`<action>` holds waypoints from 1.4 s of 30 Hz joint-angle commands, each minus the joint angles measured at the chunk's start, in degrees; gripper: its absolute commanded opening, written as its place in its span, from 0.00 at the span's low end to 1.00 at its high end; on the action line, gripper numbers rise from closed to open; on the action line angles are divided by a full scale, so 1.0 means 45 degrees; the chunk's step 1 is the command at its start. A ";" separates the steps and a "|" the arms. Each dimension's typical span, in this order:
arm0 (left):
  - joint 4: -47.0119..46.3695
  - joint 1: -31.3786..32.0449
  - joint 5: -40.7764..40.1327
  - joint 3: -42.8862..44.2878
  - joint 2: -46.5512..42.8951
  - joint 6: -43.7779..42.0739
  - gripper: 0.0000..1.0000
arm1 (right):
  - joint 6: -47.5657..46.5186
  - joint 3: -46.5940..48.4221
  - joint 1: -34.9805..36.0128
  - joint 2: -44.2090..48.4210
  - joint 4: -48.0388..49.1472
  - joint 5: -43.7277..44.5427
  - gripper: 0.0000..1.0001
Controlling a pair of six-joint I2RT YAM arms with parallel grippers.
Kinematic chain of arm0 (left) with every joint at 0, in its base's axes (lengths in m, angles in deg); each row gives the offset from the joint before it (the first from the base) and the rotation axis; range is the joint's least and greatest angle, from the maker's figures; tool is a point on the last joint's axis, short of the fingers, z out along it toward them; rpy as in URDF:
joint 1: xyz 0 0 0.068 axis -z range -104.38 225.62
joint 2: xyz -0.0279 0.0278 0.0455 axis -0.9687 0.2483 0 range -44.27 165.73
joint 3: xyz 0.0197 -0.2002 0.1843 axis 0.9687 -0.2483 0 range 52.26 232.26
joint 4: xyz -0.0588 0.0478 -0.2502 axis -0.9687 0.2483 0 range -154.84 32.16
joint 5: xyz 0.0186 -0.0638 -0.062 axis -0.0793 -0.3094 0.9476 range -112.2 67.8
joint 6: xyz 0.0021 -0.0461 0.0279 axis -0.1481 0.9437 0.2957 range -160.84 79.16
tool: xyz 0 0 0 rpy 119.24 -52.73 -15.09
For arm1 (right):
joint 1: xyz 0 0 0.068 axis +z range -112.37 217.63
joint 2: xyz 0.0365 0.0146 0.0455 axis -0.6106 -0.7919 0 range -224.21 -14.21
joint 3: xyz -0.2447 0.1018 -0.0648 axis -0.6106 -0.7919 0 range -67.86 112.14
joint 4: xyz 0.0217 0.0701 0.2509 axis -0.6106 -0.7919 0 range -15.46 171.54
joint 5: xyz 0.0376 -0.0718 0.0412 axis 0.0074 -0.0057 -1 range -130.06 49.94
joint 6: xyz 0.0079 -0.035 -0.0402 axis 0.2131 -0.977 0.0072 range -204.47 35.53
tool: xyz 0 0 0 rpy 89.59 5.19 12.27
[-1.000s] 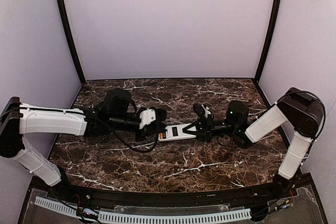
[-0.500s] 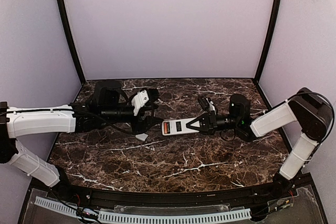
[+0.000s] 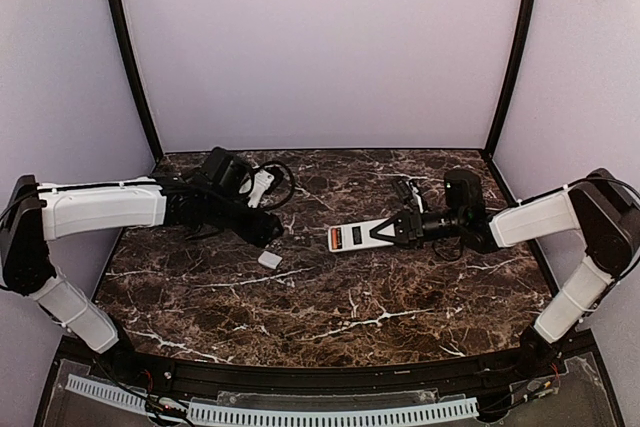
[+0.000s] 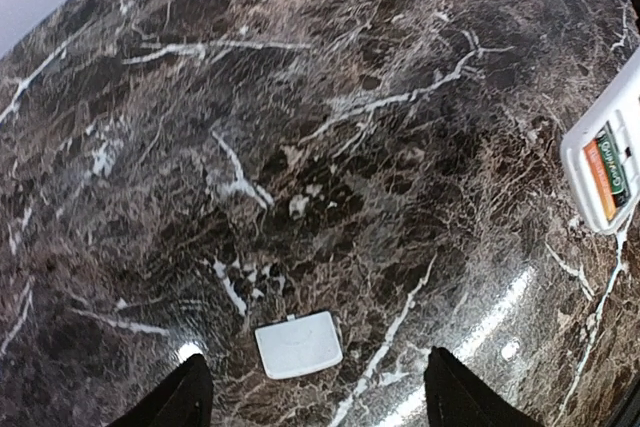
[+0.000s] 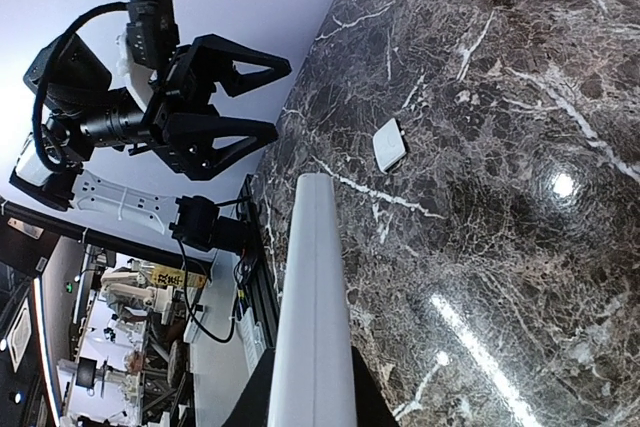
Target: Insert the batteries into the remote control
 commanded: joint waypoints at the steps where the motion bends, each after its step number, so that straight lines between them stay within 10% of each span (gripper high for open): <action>1: 0.1310 -0.0012 -0.0621 -0.0592 0.0121 0.2398 0.74 | -0.0790 0.0153 -0.0144 0.0043 -0.0530 -0.0210 0.00; 22: 0.0924 -0.0012 -0.0697 -0.0374 0.2607 0.3129 0.89 | -0.0333 0.0032 -0.0157 -0.1129 0.0453 -0.0888 0.00; 42: 0.1057 -0.0053 -0.1276 0.0373 0.3987 0.2005 0.60 | 0.0392 -0.0032 -0.0248 -0.1391 0.1280 -0.1673 0.00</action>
